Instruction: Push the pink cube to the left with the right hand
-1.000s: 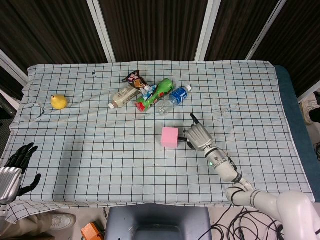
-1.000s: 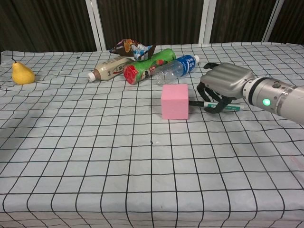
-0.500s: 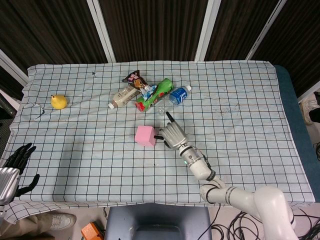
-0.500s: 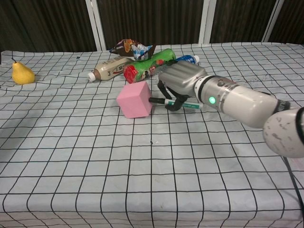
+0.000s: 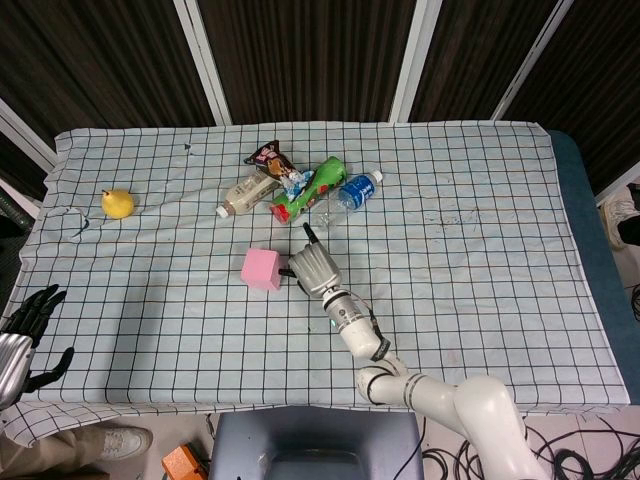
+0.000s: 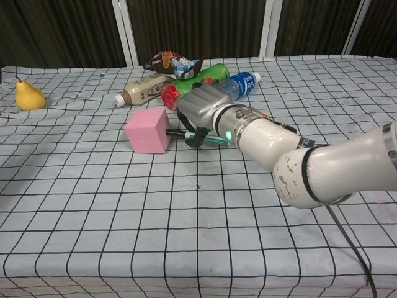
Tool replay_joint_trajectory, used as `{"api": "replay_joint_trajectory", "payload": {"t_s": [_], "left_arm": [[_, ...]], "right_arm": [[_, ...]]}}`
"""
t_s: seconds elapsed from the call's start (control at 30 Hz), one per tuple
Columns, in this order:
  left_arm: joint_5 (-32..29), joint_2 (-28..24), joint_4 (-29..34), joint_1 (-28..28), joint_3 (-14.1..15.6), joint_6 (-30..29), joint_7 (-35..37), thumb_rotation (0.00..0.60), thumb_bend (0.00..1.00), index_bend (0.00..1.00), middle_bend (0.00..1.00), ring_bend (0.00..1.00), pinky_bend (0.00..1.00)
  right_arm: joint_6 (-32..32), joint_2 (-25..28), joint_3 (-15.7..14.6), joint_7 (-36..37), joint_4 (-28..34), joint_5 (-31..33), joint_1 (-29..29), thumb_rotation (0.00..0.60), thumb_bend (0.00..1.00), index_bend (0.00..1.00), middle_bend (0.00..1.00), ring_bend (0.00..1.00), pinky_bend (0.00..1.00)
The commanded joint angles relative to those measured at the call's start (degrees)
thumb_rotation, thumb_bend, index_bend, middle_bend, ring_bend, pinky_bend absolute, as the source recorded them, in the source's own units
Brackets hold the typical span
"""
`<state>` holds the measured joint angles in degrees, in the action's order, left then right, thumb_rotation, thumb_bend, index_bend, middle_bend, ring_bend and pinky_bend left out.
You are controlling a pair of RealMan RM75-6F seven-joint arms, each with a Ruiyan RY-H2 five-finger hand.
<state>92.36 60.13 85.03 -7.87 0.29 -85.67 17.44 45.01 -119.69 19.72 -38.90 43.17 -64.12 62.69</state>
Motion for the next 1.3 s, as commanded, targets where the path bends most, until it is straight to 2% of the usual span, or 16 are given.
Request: {"api": "replay_joint_trajectory", "payload": {"t_s": [0.03, 0.17, 0.2, 0.33, 0.5, 0.6, 0.73, 0.87, 1.03, 1.17, 1.23, 1.3], "left_arm": [[0.0, 0.0, 0.0, 0.0, 0.0, 0.0, 0.0, 0.600, 0.40, 0.00, 0.00, 0.00, 0.17], [0.2, 0.1, 0.0, 0.0, 0.1, -0.1, -0.3, 0.600, 0.40, 0.00, 0.00, 0.00, 0.17], [0.4, 0.1, 0.2, 0.1, 0.2, -0.2, -0.7, 0.600, 0.40, 0.00, 0.00, 0.00, 0.17], [0.5, 0.2, 0.8, 0.3, 0.3, -0.5, -1.7, 0.600, 0.40, 0.00, 0.00, 0.00, 0.17], [0.3, 0.4, 1.3, 0.3, 0.2, -0.5, -2.7, 0.600, 0.40, 0.00, 0.00, 0.00, 0.17], [0.0, 0.5, 1.6, 0.4, 0.1, -0.5, -3.2, 0.600, 0.40, 0.00, 0.00, 0.00, 0.17], [-0.4, 0.5, 1.7, 0.3, -0.1, -0.2, -3.3, 0.600, 0.40, 0.00, 0.00, 0.00, 0.17], [-1.1, 0.5, 1.7, -0.1, -0.3, 0.8, -3.6, 0.600, 0.40, 0.00, 0.00, 0.00, 0.17], [-1.2, 0.7, 2.0, -0.2, -0.3, 1.2, -4.3, 0.600, 0.40, 0.00, 0.00, 0.00, 0.17], [-1.4, 0.7, 2.1, -0.4, -0.3, 1.7, -4.5, 0.600, 0.40, 0.00, 0.00, 0.00, 0.17], [-1.3, 0.7, 2.1, -0.4, -0.3, 1.6, -4.6, 0.600, 0.40, 0.00, 0.00, 0.00, 0.17], [-1.2, 0.8, 2.1, -0.3, -0.3, 1.3, -4.7, 0.600, 0.40, 0.00, 0.00, 0.00, 0.17]], "right_arm": [[0.3, 0.2, -0.3, 0.0, 0.1, -0.1, -0.1, 0.600, 0.62, 0.96, 0.81, 0.59, 0.15], [1.6, 2.3, -1.3, -0.6, 1.9, -0.8, -1.4, 0.600, 0.62, 0.96, 0.81, 0.59, 0.15], [4.5, 6.6, -3.7, -1.2, 6.0, -2.7, -4.6, 0.600, 0.62, 0.96, 0.81, 0.59, 0.15], [8.8, 19.2, -9.2, -2.6, 21.2, -5.7, -11.6, 0.600, 0.62, 0.96, 0.81, 0.59, 0.15], [11.9, 27.9, -14.1, -4.2, 28.3, -6.5, -17.4, 0.600, 0.62, 0.96, 0.81, 0.59, 0.15], [12.5, 30.0, -16.9, -0.9, 27.0, -7.1, -20.6, 0.600, 0.62, 0.95, 0.81, 0.59, 0.15], [11.3, 28.9, -18.9, 6.3, 21.2, -8.1, -23.2, 0.600, 0.62, 0.90, 0.81, 0.59, 0.15], [9.3, 26.3, -19.3, 12.8, 14.9, -9.1, -23.9, 0.600, 0.62, 0.86, 0.81, 0.58, 0.15], [10.1, 24.5, -19.6, 16.2, 10.5, -12.6, -23.7, 0.600, 0.62, 0.79, 0.79, 0.55, 0.15], [9.3, 25.1, -19.1, 16.8, 11.1, -12.9, -23.6, 0.600, 0.62, 0.63, 0.70, 0.47, 0.12], [9.3, 26.0, -18.9, 17.3, 12.2, -12.9, -23.8, 0.600, 0.62, 0.50, 0.64, 0.41, 0.09], [8.0, 27.5, -18.4, 17.2, 14.4, -11.6, -24.1, 0.600, 0.58, 0.34, 0.56, 0.33, 0.05]]}}
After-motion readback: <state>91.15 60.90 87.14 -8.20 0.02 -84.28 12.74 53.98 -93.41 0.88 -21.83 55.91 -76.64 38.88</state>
